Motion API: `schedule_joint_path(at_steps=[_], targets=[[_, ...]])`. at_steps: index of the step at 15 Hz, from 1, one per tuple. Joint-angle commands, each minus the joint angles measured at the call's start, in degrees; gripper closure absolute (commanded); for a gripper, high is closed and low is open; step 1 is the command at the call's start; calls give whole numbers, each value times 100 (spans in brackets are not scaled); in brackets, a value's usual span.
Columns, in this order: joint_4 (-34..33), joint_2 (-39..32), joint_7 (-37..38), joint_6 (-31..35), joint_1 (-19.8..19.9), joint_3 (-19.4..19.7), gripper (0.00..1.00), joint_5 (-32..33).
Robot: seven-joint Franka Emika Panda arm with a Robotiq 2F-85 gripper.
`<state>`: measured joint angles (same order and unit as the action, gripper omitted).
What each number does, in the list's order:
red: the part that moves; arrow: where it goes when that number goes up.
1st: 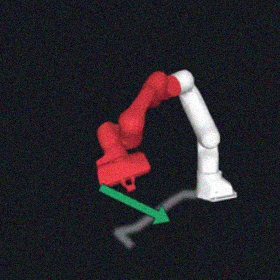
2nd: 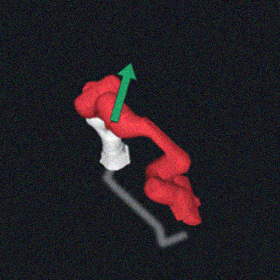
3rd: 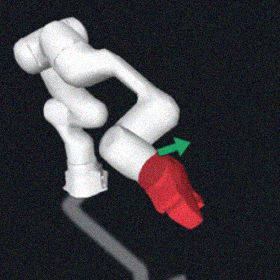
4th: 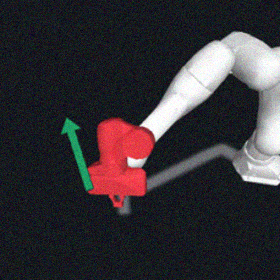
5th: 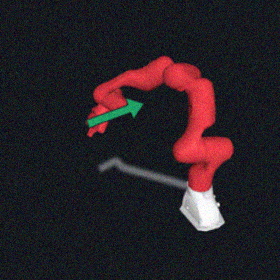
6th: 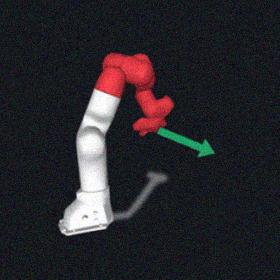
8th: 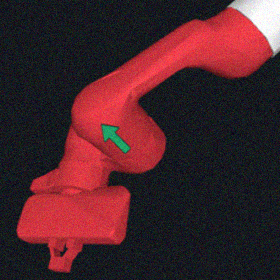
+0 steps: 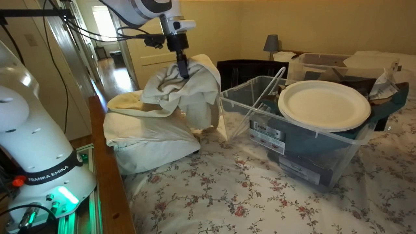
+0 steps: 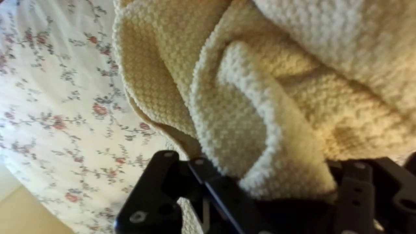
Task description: Put the towel on the right side of the bed.
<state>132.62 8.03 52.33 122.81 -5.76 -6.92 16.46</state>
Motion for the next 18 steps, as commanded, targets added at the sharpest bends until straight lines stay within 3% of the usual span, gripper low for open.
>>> schedule_joint_path(at_steps=[1,2,4,8,9,13,18], targets=[[943,952,469,-20,593,263,100,609],[389,306,154,-10,432,122,99,286],[529,405,82,-1,573,180,99,313],[493,323,120,-2,490,69,100,313],[427,235,750,-142,666,12,100,828],[656,478,1024,-27,1371,652,100,1553],[357,622,1069,-133,2305,1534,100,2300]])
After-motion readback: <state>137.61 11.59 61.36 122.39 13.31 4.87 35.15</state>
